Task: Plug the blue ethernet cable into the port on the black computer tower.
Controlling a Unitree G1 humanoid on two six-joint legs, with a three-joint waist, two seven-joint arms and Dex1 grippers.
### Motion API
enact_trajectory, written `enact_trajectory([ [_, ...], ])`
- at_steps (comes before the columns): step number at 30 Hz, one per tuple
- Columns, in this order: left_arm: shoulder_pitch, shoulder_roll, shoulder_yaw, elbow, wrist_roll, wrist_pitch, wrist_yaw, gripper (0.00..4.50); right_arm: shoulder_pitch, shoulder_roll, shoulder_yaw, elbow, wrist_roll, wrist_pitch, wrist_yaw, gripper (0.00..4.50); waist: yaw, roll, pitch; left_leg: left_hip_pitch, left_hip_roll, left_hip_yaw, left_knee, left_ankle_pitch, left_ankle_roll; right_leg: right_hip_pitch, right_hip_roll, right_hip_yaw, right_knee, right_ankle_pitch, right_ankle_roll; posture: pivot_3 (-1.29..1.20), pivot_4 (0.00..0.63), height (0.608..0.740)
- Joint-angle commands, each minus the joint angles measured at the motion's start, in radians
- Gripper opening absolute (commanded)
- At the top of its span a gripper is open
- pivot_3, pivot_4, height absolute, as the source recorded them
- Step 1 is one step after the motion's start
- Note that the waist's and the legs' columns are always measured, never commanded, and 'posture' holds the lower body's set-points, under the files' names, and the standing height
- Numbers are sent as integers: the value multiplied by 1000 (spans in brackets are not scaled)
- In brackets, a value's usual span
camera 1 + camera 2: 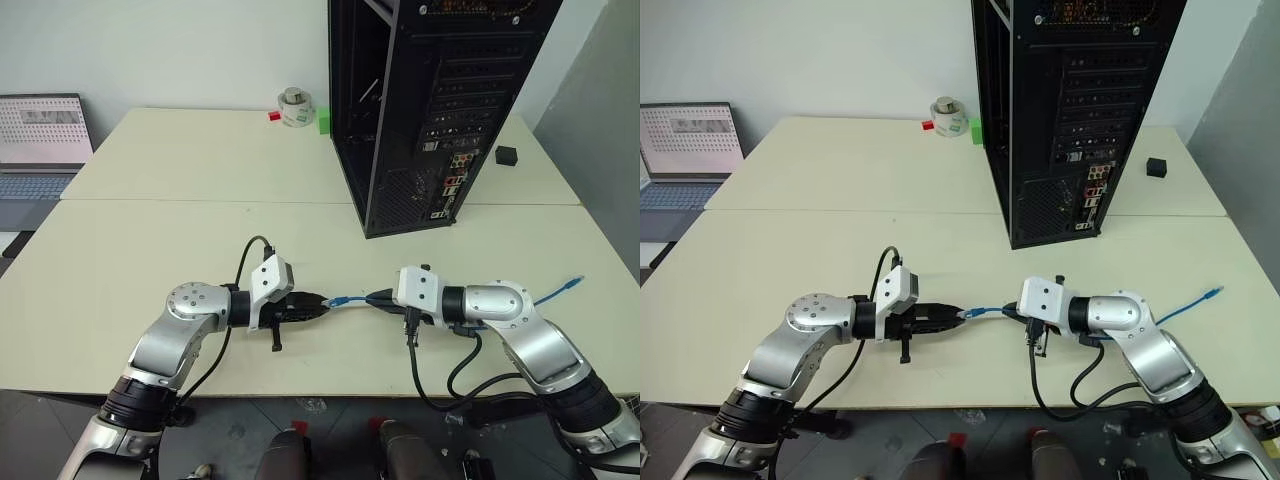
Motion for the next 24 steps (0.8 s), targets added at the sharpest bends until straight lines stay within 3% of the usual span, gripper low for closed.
enact_trajectory([
  [1,-12,-11,-9,-4,11,-40,0,269,-11,-1,-9,-34,1,-15,8,0,0,0,0,0,0,0,0,0,0,0,0,0,0,0,0,0,150,740],
  [5,-5,-14,-12,4,21,-62,-4,269,-11,-5,-9,-34,4,-6,13,0,0,0,0,0,0,0,0,0,0,0,0,0,0,0,0,0,150,740],
  [15,-5,-37,-16,24,51,-204,-12,269,-6,-58,-71,-32,54,20,70,2407,0,0,0,0,0,0,0,0,0,0,0,0,0,0,0,0,150,740],
  [18,-1,-35,-37,38,112,-341,-13,269,17,-100,-154,-80,206,174,136,3105,2,0,0,0,0,0,0,0,0,0,0,0,0,0,0,0,150,740],
  [22,-12,-40,-53,97,212,-607,17,269,29,-87,-255,-123,409,379,130,3157,3,0,0,0,0,0,0,0,0,0,-1,0,0,0,0,0,150,740],
  [24,-36,-26,-68,180,331,-877,72,269,17,-46,-291,-125,486,467,84,3157,1,0,0,0,0,0,0,0,0,0,-1,0,0,0,0,0,150,740],
])
